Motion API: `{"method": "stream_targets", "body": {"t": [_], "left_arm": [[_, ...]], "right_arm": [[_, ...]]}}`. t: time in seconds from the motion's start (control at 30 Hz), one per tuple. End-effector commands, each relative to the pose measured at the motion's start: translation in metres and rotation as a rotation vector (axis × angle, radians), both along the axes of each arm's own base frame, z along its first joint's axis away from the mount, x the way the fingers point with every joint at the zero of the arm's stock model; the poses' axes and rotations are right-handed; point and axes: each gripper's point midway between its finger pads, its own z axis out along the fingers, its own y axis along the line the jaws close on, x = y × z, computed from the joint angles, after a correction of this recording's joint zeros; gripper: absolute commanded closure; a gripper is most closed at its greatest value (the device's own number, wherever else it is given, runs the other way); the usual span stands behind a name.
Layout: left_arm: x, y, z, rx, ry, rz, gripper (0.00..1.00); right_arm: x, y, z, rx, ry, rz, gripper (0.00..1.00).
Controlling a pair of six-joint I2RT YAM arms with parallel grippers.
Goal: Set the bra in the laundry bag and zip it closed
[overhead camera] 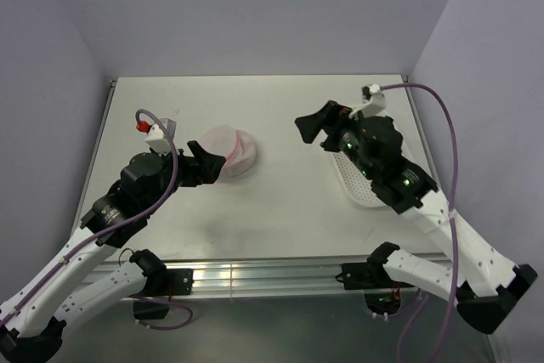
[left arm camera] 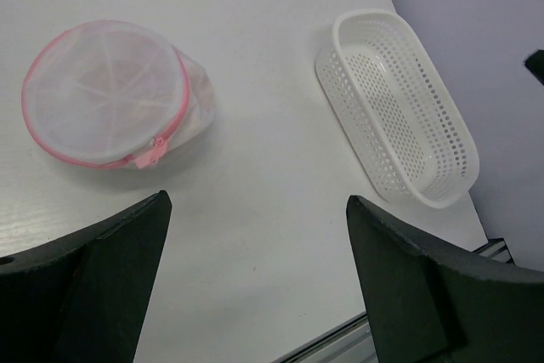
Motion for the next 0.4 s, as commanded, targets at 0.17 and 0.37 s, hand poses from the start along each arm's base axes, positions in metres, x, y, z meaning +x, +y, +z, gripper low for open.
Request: {"method": "stream_targets", "body": {"t": [0.17,0.37], "left_arm": [[0.000,0.010,0.020,0.007,-0.067,0.024,0.08],[0.000,0.009,0.020,0.000,-0.068,0.020,0.08]], "right_arm": [[-0.023,-0.076,-0.006,-0.089,-0.093,-0.237,0.00],[-0.027,-0.079,-0.016,-0.105,-0.068,-0.234,0.00]]}}
